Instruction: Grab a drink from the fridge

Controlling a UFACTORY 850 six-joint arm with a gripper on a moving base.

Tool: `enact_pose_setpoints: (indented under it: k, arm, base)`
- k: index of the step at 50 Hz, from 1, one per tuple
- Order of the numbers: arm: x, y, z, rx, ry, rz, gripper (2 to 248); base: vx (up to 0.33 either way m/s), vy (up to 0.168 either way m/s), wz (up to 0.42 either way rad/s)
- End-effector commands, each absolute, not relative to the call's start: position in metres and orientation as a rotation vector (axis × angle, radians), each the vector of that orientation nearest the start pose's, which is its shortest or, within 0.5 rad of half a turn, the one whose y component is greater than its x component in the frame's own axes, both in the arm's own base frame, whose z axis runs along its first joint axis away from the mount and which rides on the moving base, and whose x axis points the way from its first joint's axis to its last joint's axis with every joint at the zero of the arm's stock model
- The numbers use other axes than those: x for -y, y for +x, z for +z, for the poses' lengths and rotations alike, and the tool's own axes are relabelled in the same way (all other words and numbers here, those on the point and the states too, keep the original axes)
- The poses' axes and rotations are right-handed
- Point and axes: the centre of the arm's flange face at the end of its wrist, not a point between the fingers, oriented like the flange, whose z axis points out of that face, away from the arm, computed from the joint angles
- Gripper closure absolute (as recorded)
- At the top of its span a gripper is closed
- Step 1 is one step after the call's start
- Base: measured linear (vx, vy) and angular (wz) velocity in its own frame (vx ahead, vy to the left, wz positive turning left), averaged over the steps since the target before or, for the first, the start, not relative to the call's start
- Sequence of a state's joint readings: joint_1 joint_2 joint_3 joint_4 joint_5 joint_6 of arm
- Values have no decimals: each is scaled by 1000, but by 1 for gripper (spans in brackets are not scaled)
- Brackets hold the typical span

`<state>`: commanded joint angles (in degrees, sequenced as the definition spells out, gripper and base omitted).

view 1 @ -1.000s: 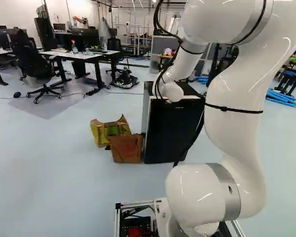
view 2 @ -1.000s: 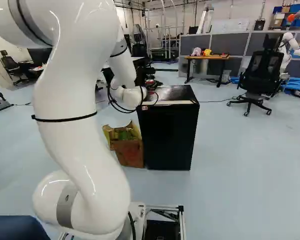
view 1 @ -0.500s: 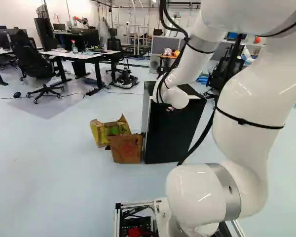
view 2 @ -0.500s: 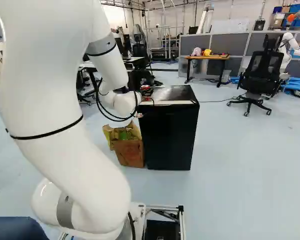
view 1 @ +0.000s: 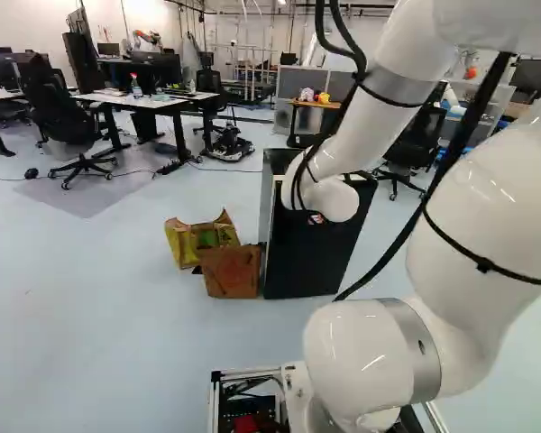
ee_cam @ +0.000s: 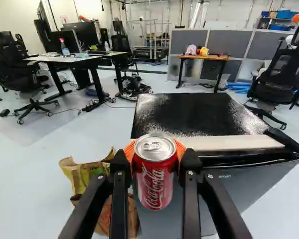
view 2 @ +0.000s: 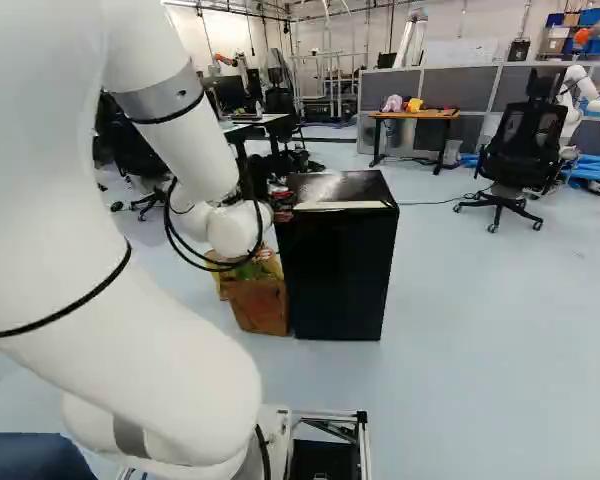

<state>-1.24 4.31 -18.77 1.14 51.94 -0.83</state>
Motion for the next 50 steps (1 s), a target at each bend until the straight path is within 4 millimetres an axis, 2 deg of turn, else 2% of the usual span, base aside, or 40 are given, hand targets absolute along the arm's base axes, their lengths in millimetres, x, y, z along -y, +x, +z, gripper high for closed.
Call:
enact_pose_setpoints:
  k: [25,50]
  arm:
    - [3,305,379,-15,-2541,-1864,150]
    - [0,275,368,-2,-2555,-1830,150]
  base:
    - [0,0,0]
    - [0,0,0]
